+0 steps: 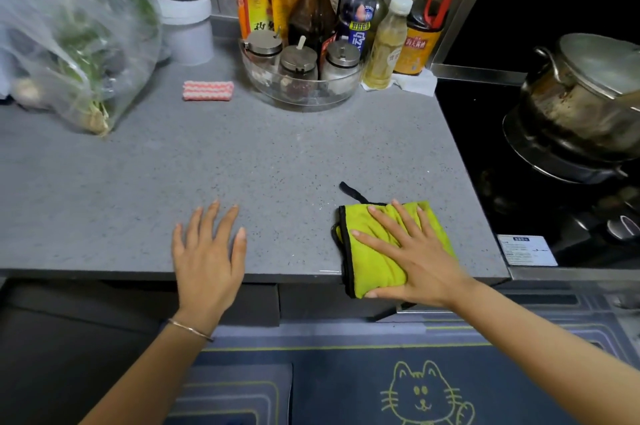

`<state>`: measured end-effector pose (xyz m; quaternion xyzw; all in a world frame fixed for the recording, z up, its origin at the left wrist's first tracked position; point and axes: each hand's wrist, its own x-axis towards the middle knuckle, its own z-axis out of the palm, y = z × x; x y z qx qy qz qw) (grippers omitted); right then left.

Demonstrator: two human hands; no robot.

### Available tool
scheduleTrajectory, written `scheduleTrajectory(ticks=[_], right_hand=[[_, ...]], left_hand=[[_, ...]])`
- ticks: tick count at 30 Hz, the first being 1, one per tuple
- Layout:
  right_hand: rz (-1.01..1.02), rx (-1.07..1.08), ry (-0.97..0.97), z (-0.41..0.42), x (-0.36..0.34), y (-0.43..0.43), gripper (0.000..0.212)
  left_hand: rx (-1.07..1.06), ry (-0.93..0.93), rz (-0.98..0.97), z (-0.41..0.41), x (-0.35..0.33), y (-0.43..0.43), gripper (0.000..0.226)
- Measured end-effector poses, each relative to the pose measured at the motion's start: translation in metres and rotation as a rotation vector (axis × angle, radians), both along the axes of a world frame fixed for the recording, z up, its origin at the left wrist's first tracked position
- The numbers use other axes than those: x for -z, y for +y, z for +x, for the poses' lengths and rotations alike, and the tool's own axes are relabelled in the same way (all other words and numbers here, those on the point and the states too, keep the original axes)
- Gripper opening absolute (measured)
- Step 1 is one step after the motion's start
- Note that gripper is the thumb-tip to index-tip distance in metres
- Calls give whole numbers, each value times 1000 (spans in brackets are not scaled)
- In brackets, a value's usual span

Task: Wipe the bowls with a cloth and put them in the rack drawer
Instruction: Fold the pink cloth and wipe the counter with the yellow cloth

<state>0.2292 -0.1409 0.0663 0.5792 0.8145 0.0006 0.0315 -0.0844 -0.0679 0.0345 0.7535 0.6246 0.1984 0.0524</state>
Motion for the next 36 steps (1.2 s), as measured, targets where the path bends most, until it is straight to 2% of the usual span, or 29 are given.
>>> scheduleTrajectory(ticks=[8, 12, 15, 22, 24, 26, 29, 32, 36], right_hand=[[29, 87, 119, -88, 9, 21, 81], [28, 242, 188, -130, 9, 35, 74], [32, 358, 223, -146, 7, 42, 72], [-58, 563, 274, -187, 0, 95, 89], [-102, 513, 321, -182, -4, 101, 88], [-102, 349, 370, -159, -10, 98, 84], [-159, 85, 261, -113, -19, 101, 81], [-201, 44, 179, -109, -12, 101, 83], [-101, 71, 237, -146, 0, 88, 84]], left_hand=[[6, -32, -8, -36, -6, 23, 58], [-82, -154, 10, -62, -6, 38, 61], [-96, -157, 23, -61, -5, 37, 59], [-133, -90, -2, -60, -1, 37, 58], [-133, -86, -3, -60, -1, 37, 57], [-137, -93, 4, -60, -2, 38, 56], [-148, -90, 15, -60, -1, 38, 54], [-148, -82, 23, -59, -2, 38, 54], [-126, -120, 29, -70, -3, 44, 56]])
